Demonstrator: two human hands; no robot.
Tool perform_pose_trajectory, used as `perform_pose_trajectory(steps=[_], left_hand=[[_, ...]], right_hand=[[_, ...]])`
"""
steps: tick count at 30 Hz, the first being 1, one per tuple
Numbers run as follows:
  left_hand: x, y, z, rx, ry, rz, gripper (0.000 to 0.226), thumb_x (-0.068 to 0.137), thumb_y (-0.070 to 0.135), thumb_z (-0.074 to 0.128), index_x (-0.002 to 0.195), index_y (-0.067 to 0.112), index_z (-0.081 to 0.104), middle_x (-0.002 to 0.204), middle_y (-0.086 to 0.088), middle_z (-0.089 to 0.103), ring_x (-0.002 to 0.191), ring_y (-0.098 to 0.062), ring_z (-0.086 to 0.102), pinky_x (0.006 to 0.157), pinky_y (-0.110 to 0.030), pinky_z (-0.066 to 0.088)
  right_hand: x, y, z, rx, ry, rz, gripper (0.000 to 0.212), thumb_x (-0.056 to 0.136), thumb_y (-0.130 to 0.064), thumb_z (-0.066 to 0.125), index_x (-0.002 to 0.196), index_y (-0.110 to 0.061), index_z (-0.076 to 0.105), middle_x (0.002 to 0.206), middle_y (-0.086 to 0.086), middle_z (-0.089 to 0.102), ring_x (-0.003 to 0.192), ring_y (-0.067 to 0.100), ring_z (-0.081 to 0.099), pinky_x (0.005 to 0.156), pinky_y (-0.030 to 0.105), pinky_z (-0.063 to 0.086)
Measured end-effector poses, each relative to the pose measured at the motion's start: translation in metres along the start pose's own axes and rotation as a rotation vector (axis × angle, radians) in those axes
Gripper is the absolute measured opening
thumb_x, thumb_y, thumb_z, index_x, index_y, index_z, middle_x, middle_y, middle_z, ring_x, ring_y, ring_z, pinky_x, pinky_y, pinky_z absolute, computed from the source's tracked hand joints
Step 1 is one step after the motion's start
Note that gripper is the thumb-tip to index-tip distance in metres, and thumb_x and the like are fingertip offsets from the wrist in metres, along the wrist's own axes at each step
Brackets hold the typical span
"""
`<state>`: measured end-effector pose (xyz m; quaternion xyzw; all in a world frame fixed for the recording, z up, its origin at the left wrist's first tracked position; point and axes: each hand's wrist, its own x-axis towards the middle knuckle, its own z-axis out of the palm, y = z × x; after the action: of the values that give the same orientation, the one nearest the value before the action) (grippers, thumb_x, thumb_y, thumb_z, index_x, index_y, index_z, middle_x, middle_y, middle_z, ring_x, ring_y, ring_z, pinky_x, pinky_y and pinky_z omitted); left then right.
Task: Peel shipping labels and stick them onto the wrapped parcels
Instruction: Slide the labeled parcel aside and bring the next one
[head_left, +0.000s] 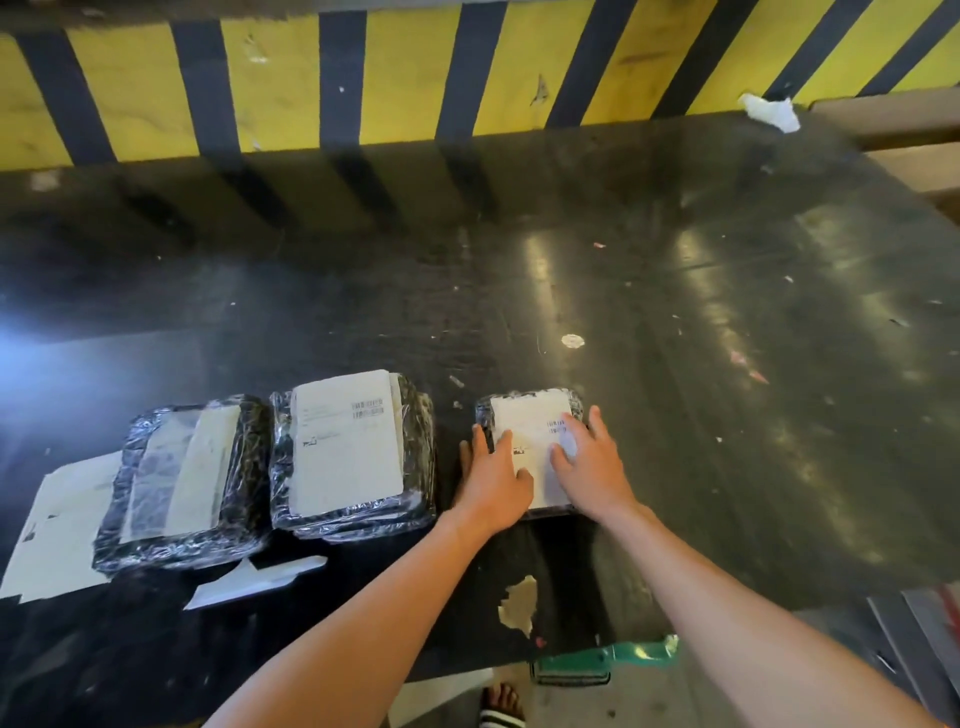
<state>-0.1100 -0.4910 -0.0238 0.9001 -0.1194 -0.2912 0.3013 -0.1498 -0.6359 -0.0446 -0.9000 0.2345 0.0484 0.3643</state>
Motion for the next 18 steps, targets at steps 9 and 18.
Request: perform_pose_trajectory(steps=[9, 18], left_hand=[[-0.075, -0.001, -0.137, -0.295, 0.643, 0.399, 0.026, 0.093, 0.009, 0.055, 0.112, 0.023, 0.068, 0.105, 0.007, 0.072, 0.093, -0.006, 0.065, 0.085, -0.027, 0.055], [-0.105, -0.205, -0.246, -0.181, 0.762, 0.290, 0.043, 0.093, 0.004, 0.054, 0.130, 0.024, 0.059, 0.130, 0.004, 0.059, 0.113, -0.012, 0.059, 0.101, -0.029, 0.048]], right_hand=[[-0.021, -0.160, 0.001, 0.228, 0.188, -0.246, 0.043, 0.099, -0.023, 0.044, 0.140, -0.012, 0.051, 0.157, 0.012, 0.033, 0.147, 0.017, 0.024, 0.117, 0.029, 0.019], [-0.085, -0.312, 0.132, 0.184, 0.026, -0.507, 0.046, 0.100, -0.023, 0.049, 0.146, -0.021, 0.044, 0.161, 0.002, 0.028, 0.148, 0.016, 0.025, 0.118, 0.027, 0.019]])
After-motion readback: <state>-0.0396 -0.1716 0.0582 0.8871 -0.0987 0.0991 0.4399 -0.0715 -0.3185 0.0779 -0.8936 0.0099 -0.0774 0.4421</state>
